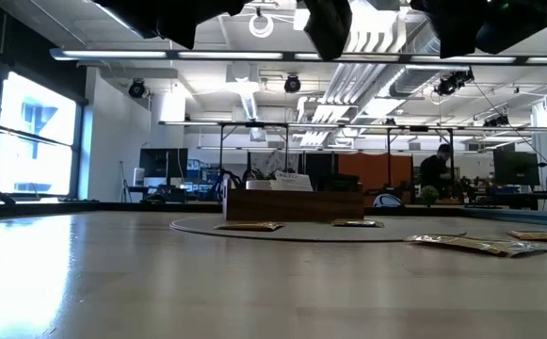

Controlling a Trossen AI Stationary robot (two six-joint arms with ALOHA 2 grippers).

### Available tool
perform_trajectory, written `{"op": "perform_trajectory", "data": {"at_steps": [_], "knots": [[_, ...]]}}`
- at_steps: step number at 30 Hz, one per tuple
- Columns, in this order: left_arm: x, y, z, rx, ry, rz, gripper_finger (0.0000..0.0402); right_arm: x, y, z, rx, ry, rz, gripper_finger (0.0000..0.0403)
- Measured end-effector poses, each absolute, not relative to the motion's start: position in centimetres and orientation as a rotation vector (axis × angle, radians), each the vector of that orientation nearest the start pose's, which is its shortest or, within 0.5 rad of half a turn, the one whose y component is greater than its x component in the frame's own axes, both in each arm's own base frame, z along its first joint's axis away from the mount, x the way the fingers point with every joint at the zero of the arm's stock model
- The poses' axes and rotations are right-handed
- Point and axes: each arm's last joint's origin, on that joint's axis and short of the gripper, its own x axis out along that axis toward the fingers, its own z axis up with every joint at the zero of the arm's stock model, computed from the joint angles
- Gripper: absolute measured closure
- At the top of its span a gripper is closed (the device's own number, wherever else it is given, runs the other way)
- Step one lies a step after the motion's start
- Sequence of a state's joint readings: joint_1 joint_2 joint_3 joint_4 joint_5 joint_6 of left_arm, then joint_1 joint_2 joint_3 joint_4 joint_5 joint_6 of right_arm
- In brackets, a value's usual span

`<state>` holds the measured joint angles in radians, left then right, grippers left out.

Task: Pick & Place Tea
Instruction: Put the orange tea bag into the middle section of the wooden organizer

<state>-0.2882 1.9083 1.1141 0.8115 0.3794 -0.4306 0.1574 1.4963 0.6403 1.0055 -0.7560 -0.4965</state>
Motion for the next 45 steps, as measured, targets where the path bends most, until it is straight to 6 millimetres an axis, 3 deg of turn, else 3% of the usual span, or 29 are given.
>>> {"op": "perform_trajectory", "data": {"at_steps": [5,9,12,17,20,24,34,45], "knots": [[39.6,-12.9,22.1,-0.449,0.144,-0.655,0.0396,28.5,6.4,23.9,-0.420,-0.301,0.805,0.0298],[39.7,-12.7,21.2,-0.469,0.229,-0.554,0.0396,27.8,5.7,23.8,-0.165,0.007,0.604,0.0296],[39.5,-12.3,20.6,-0.427,0.310,-0.434,0.0396,26.7,5.6,23.6,-0.107,0.169,0.493,0.0303],[39.5,-11.9,19.8,-0.398,0.361,-0.271,0.0396,25.1,6.4,24.6,0.026,0.244,0.305,0.0316],[39.5,-11.7,19.8,-0.372,0.352,-0.222,0.0396,24.5,6.7,24.2,0.116,0.326,0.187,0.0321],[39.5,-11.5,19.6,-0.359,0.360,-0.162,0.0396,24.0,7.1,23.3,0.203,0.434,0.178,0.0323],[39.4,-11.3,19.4,-0.326,0.364,-0.096,0.0396,24.0,7.5,23.4,0.242,0.433,0.182,0.0323],[38.6,-10.8,21.3,-0.279,0.351,-0.018,0.0396,24.1,7.4,23.7,0.238,0.392,0.165,0.0323]]}}
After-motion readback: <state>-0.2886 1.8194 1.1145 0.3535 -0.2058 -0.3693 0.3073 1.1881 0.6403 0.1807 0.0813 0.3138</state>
